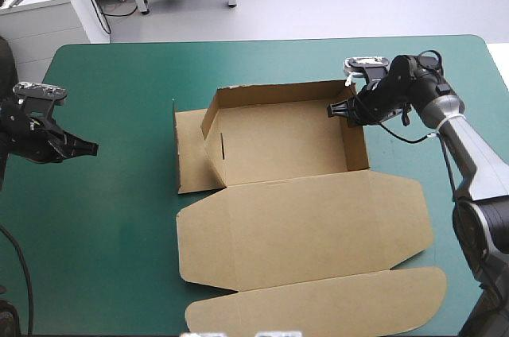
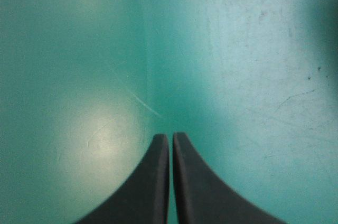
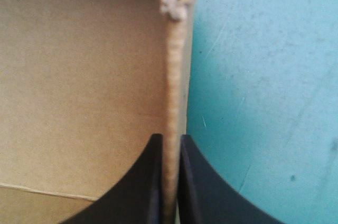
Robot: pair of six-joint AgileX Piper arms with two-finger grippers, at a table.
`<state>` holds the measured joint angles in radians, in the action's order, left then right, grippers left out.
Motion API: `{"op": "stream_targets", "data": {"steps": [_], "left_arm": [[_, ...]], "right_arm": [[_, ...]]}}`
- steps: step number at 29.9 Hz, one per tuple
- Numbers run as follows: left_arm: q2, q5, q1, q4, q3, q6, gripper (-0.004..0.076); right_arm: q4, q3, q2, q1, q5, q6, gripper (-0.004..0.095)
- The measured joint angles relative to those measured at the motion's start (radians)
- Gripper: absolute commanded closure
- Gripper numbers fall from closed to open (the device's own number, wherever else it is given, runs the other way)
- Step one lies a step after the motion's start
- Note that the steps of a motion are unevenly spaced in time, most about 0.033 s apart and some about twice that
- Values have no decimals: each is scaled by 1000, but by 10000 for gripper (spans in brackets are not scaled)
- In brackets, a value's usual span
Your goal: Fold the box
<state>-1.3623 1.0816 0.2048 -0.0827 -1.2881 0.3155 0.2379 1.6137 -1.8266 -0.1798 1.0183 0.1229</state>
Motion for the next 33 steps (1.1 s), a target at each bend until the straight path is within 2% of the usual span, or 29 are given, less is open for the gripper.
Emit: {"op": "stream_targets", "data": {"steps": [3, 9, 13, 23, 28, 33], "left_arm": [[-1, 5, 0, 0, 0, 0, 720], [-5, 11, 0, 0, 0, 1, 720], [-5, 13, 0, 0, 0, 5, 720], [-5, 24, 0, 0, 0, 8, 720], [-5, 43, 0, -1, 0, 8, 720], [-5, 72, 0, -5, -1, 16, 720]], "right_arm": [[10, 0, -7, 0, -16, 57, 736], [15, -3, -17, 0, -18, 87, 495], [-11, 24, -20, 0, 10, 93, 397], [-134, 304, -21, 0, 204, 4, 386], [-157, 404, -20, 0, 222, -90, 384], [-124, 410, -20, 0, 226, -156, 385]]}}
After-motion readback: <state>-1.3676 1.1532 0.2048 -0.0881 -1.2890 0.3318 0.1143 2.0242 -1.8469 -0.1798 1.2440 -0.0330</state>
